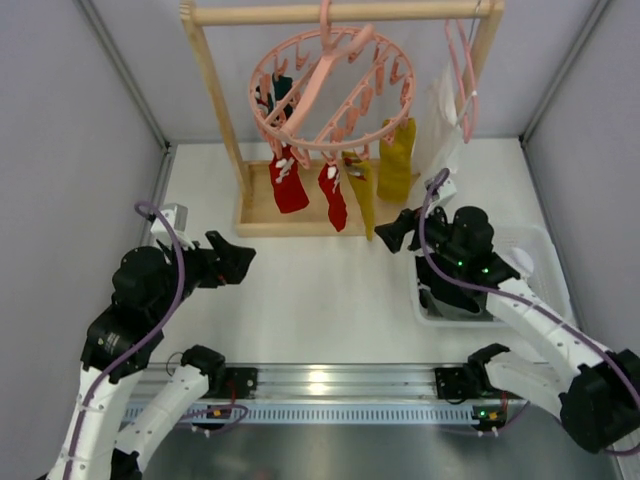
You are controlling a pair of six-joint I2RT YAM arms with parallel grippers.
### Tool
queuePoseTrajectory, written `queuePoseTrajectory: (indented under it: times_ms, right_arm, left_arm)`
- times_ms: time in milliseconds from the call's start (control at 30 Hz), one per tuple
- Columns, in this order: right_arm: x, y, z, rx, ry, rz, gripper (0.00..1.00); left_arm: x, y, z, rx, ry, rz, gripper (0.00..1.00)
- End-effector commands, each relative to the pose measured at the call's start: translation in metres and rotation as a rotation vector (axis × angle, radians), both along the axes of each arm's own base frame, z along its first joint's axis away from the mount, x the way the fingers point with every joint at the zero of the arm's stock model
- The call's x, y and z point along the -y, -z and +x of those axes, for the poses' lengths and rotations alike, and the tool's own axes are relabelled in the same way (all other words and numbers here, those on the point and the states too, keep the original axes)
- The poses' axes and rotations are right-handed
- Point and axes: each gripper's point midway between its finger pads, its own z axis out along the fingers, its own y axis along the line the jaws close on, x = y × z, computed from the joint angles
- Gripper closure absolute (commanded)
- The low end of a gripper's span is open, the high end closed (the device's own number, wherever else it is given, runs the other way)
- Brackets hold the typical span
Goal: Remove the socks clipped to the hanger
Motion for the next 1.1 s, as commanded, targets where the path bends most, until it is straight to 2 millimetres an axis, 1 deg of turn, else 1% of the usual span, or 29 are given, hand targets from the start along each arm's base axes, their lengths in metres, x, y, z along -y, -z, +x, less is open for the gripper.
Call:
queuePoseTrajectory:
  times_ms: [0,67,100,133,167,200,267,300,333,367,400,467,500,533,567,600,667,700,733,767,867,900,933,967,1000,1033,1067]
  right_arm:
    - [-0.013,-0.029,0.03,0.197,0.052,-0.05,0.16]
    - [-0.021,-0.021,0.034,0.198,0.048,-0.07,0.18]
    - [-0.029,-0.009,0.036,0.184,0.028,-0.089,0.22]
    - [-0.034,-0.013,0.039,0.201,0.025,-0.08,0.24]
    - [-0.038,-0.003,0.044,0.186,0.022,-0.091,0.27]
    - [-0.04,-0.005,0.048,0.194,0.027,-0.088,0.33]
    - [-0.042,-0.005,0.055,0.21,0.044,-0.089,0.43]
    - [-0.041,0.002,0.061,0.202,0.067,-0.1,0.45]
    - [-0.042,0.002,0.064,0.208,0.077,-0.099,0.47]
    - [-0.043,-0.003,0.066,0.229,0.082,-0.087,0.48]
    - [-0.044,0.002,0.069,0.224,0.089,-0.092,0.52]
    - [-0.049,0.0,0.071,0.244,0.085,-0.081,0.59]
    - [-0.052,0.003,0.071,0.247,0.084,-0.087,0.63]
    - [-0.056,0.004,0.07,0.25,0.079,-0.088,0.63]
    - [-0.056,0.002,0.072,0.261,0.091,-0.084,0.64]
    - [-0.06,0.007,0.071,0.25,0.087,-0.086,0.71]
    - [-0.059,0.007,0.069,0.254,0.099,-0.079,0.82]
    - [-0.058,0.006,0.064,0.265,0.106,-0.055,0.92]
    - [-0.053,0.005,0.064,0.267,0.139,-0.05,0.97]
    - [-0.052,0.005,0.061,0.262,0.143,-0.044,1.0]
    - [-0.049,0.002,0.047,0.246,0.167,-0.016,1.0]
    - [-0.051,0.001,0.037,0.24,0.163,0.009,1.0]
    - [-0.053,0.0,0.032,0.238,0.158,0.021,1.0]
    - [-0.053,0.0,0.029,0.231,0.165,0.027,1.0]
    - [-0.057,-0.002,0.019,0.224,0.151,0.049,1.0]
    - [-0.059,-0.001,0.014,0.221,0.147,0.055,1.0]
    - [-0.06,-0.003,0.011,0.225,0.154,0.064,1.0]
  left_arm:
    - [0.018,-0.044,-0.009,0.111,0.115,-0.067,0.01]
    - [0.019,-0.055,-0.011,0.129,0.121,-0.082,0.01]
    - [0.019,-0.058,-0.011,0.133,0.124,-0.085,0.01]
    - [0.021,-0.064,-0.012,0.142,0.131,-0.09,0.02]
    - [0.022,-0.067,-0.012,0.145,0.137,-0.092,0.02]
    - [0.023,-0.07,-0.012,0.15,0.143,-0.096,0.01]
    - [0.027,-0.077,-0.011,0.149,0.163,-0.102,0.01]
    - [0.028,-0.079,-0.009,0.147,0.163,-0.105,0.02]
    - [0.03,-0.079,-0.006,0.136,0.167,-0.104,0.01]
    - [0.029,-0.083,-0.003,0.14,0.153,-0.102,0.01]
    - [0.027,-0.082,0.0,0.136,0.139,-0.097,0.01]
    - [0.025,-0.081,0.011,0.123,0.103,-0.082,0.01]
    - [0.025,-0.082,0.014,0.121,0.097,-0.081,0.01]
    - [0.028,-0.079,0.022,0.103,0.094,-0.072,0.01]
    - [0.029,-0.08,0.025,0.101,0.093,-0.076,0.01]
    - [0.031,-0.083,0.028,0.102,0.096,-0.078,0.01]
    - [0.033,-0.083,0.035,0.086,0.087,-0.078,0.01]
    - [0.033,-0.086,0.037,0.09,0.083,-0.08,0.01]
    - [0.033,-0.091,0.039,0.097,0.078,-0.081,0.01]
    - [0.033,-0.095,0.04,0.103,0.076,-0.083,0.01]
    - [0.033,-0.106,0.049,0.112,0.059,-0.083,0.01]
    - [0.033,-0.108,0.051,0.113,0.054,-0.076,0.01]
    - [0.034,-0.106,0.06,0.104,0.034,-0.058,0.01]
    - [0.033,-0.112,0.063,0.119,0.013,-0.05,0.01]
    - [0.035,-0.113,0.067,0.117,0.006,-0.041,0.01]
    - [0.049,-0.107,0.071,0.101,0.028,-0.011,0.01]
    - [0.045,-0.114,0.078,0.122,-0.033,0.016,0.01]
